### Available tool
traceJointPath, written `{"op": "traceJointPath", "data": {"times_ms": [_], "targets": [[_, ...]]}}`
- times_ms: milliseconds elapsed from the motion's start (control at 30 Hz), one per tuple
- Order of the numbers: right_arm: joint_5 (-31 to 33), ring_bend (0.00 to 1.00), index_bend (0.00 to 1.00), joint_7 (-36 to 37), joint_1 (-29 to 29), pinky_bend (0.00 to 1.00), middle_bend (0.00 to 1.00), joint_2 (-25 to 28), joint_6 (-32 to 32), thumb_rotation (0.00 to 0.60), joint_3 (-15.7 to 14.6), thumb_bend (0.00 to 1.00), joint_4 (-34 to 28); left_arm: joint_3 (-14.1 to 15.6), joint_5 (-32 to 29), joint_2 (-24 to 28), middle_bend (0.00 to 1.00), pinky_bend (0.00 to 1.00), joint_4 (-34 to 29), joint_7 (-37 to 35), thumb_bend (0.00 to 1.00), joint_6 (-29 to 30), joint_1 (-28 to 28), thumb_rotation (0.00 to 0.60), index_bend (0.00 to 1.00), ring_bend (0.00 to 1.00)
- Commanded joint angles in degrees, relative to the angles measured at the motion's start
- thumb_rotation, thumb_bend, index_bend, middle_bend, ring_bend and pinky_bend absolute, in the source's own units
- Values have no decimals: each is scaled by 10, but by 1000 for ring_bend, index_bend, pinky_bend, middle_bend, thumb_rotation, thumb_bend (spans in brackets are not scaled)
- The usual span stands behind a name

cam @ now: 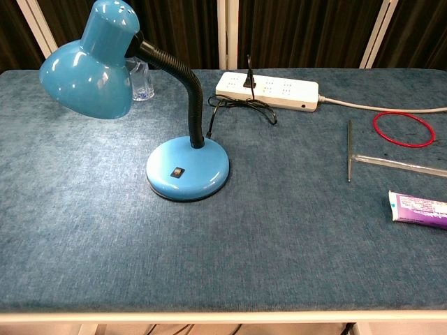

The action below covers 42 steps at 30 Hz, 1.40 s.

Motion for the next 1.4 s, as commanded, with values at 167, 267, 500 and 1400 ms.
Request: {"op": "traceJointPath", "data": {"times_ms": [167, 267, 500, 1400], "targets": [[2, 0, 0, -4, 2, 0, 0, 0, -5, 600, 1, 308, -1, 3, -1, -1, 0, 0, 8, -7, 17, -4, 0, 600, 68, 0], [1, 0, 0, -4, 3, 0, 0, 0, -6, 600, 1, 308, -3, 3, 1, -3, 0, 1, 12, -9, 18, -2, 1, 600, 61, 0], [5, 0, 0, -2, 3, 0, 0, 2, -4, 600, 4, 308, -3, -8, -2, -29, 647, 673, 23, 19, 194, 18, 6, 600, 117, 472], [6, 0, 0, 11, -5, 0, 0, 4, -2, 600, -1, 309, 5, -1, -64, -241, 809, 835, 74, 118, 390, -242, -129, 600, 145, 798]]}}
